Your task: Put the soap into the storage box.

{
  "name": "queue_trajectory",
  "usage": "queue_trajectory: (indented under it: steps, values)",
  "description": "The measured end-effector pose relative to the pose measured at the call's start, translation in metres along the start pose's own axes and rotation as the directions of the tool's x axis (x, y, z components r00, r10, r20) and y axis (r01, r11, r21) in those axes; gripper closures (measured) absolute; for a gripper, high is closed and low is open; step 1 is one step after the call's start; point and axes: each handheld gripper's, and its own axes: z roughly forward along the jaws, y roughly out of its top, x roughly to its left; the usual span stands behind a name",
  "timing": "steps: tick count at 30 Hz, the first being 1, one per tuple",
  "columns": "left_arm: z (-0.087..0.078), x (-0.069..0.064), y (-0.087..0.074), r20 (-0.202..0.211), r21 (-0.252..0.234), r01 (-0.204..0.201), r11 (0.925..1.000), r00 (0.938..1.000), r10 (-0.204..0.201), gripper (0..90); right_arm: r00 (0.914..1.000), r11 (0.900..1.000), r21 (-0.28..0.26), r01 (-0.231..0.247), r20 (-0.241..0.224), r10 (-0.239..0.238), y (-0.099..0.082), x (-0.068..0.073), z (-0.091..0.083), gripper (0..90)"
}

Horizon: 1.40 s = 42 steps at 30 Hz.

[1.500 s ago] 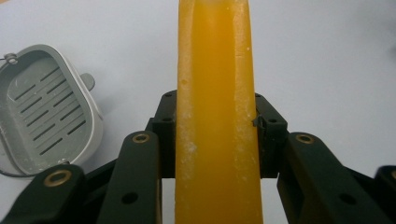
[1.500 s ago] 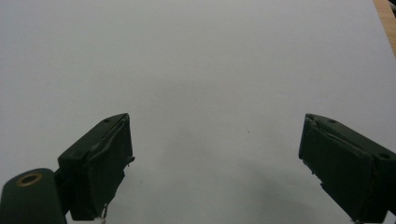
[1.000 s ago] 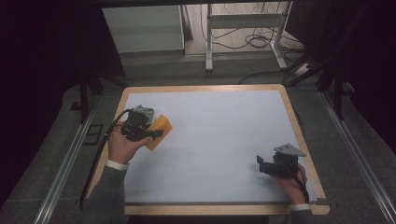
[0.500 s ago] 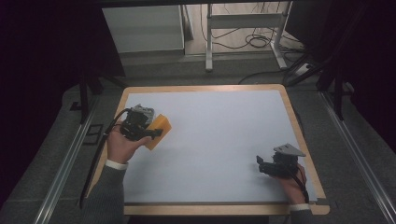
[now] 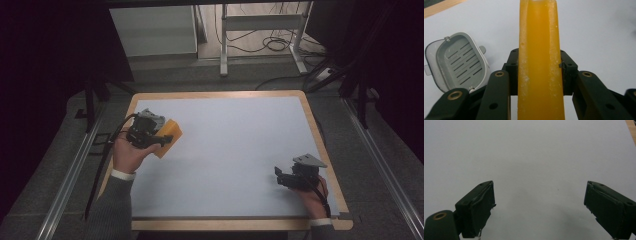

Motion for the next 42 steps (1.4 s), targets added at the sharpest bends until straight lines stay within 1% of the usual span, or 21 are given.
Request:
queue_trajectory:
  steps: [8, 10, 13, 19, 20, 21, 23, 25, 26, 27, 30, 31, 32, 33, 34, 35, 36, 37, 38, 39, 42]
  values:
    - [0.000, 0.007, 0.006, -0.005, 0.001, 0.016, 0.9999, 0.9999, -0.016, 61.0, 1.0000, 1.0000, -0.009, -0.003, 0.005, 0.003, 0.000, -0.001, -0.001, 9.6]
    - [0.000, 0.009, 0.007, -0.008, -0.001, 0.013, 0.9999, 0.9999, -0.013, 61.0, 1.0000, 1.0000, -0.009, -0.001, 0.005, 0.001, 0.000, -0.001, -0.001, 9.6]
    - [0.000, 0.012, 0.011, -0.017, -0.003, 0.029, 0.9996, 0.9994, -0.029, 61.0, 1.0000, 1.0000, -0.009, -0.003, 0.005, 0.003, 0.000, -0.001, -0.001, 9.6]
    - [0.002, 0.025, 0.016, -0.039, 0.002, 0.057, 0.9984, 0.9976, -0.057, 61.0, 1.0000, 0.9999, -0.009, -0.004, 0.006, 0.004, 0.000, -0.001, -0.002, 9.6]
    - [0.002, 0.030, 0.017, -0.041, 0.001, 0.070, 0.9975, 0.9967, -0.070, 61.0, 1.0000, 0.9999, -0.011, -0.003, 0.006, 0.004, 0.001, -0.001, -0.002, 9.6]
    - [0.002, 0.030, 0.017, -0.041, 0.001, 0.070, 0.9975, 0.9967, -0.070, 61.0, 1.0000, 0.9999, -0.011, -0.003, 0.006, 0.004, 0.001, -0.001, -0.002, 9.6]
    - [0.005, 0.038, 0.019, -0.055, 0.004, 0.088, 0.9961, 0.9946, -0.088, 61.0, 1.0000, 0.9999, -0.013, -0.004, 0.006, 0.004, 0.001, -0.001, -0.002, 9.6]
    - [0.006, 0.041, 0.019, -0.056, 0.007, 0.094, 0.9955, 0.9940, -0.094, 61.0, 1.0000, 0.9999, -0.014, -0.004, 0.006, 0.004, 0.001, -0.001, -0.002, 9.6]
    - [0.008, 0.048, 0.020, -0.058, 0.006, 0.111, 0.9938, 0.9922, -0.110, 61.0, 1.0000, 0.9999, -0.014, -0.004, 0.008, 0.004, 0.001, -0.001, -0.002, 9.6]
    - [0.008, 0.048, 0.020, -0.058, 0.006, 0.111, 0.9938, 0.9922, -0.110, 61.0, 1.0000, 0.9999, -0.014, -0.004, 0.008, 0.004, 0.001, -0.001, -0.002, 9.6]
    - [0.013, 0.058, 0.022, -0.067, 0.010, 0.141, 0.9900, 0.9880, -0.140, 61.0, 0.9999, 0.9998, -0.020, -0.005, 0.010, 0.005, 0.001, -0.001, -0.003, 9.6]
    - [0.013, 0.058, 0.022, -0.067, 0.010, 0.141, 0.9900, 0.9880, -0.140, 61.0, 0.9999, 0.9998, -0.020, -0.005, 0.010, 0.005, 0.001, -0.001, -0.003, 9.6]
    - [0.016, 0.064, 0.023, -0.070, 0.008, 0.158, 0.9873, 0.9850, -0.157, 61.0, 0.9999, 0.9998, -0.020, -0.006, 0.011, 0.006, 0.001, -0.001, -0.003, 9.6]
    - [0.016, 0.064, 0.023, -0.070, 0.008, 0.158, 0.9873, 0.9850, -0.157, 61.0, 0.9999, 0.9998, -0.020, -0.006, 0.011, 0.006, 0.001, -0.001, -0.003, 9.6]
    - [0.018, 0.071, 0.023, -0.081, 0.007, 0.178, 0.9840, 0.9809, -0.177, 61.0, 0.9999, 0.9998, -0.021, -0.005, 0.010, 0.006, 0.001, -0.001, -0.003, 9.6]
    - [0.018, 0.071, 0.023, -0.081, 0.007, 0.178, 0.9840, 0.9809, -0.177, 61.0, 0.9999, 0.9998, -0.021, -0.005, 0.010, 0.006, 0.001, -0.001, -0.003, 9.6]
    - [0.022, 0.077, 0.023, -0.091, -0.001, 0.199, 0.9799, 0.9758, -0.199, 61.0, 0.9999, 0.9998, -0.022, -0.005, 0.009, 0.005, 0.001, -0.002, -0.003, 9.6]
    - [0.022, 0.077, 0.023, -0.091, -0.001, 0.199, 0.9799, 0.9758, -0.199, 61.0, 0.9999, 0.9998, -0.022, -0.005, 0.009, 0.005, 0.001, -0.002, -0.003, 9.6]
    - [0.025, 0.084, 0.023, -0.095, 0.002, 0.219, 0.9757, 0.9714, -0.218, 61.0, 0.9999, 0.9997, -0.024, -0.008, 0.011, 0.008, 0.002, -0.002, -0.004, 9.6]
    - [0.025, 0.084, 0.023, -0.095, 0.002, 0.219, 0.9757, 0.9714, -0.218, 61.0, 0.9999, 0.9997, -0.024, -0.008, 0.011, 0.008, 0.002, -0.002, -0.004, 9.6]
    - [0.030, 0.093, 0.020, -0.099, 0.000, 0.247, 0.9690, 0.9642, -0.246, 61.0, 0.9999, 0.9996, -0.026, -0.009, 0.010, 0.009, 0.001, -0.003, -0.004, 9.6]
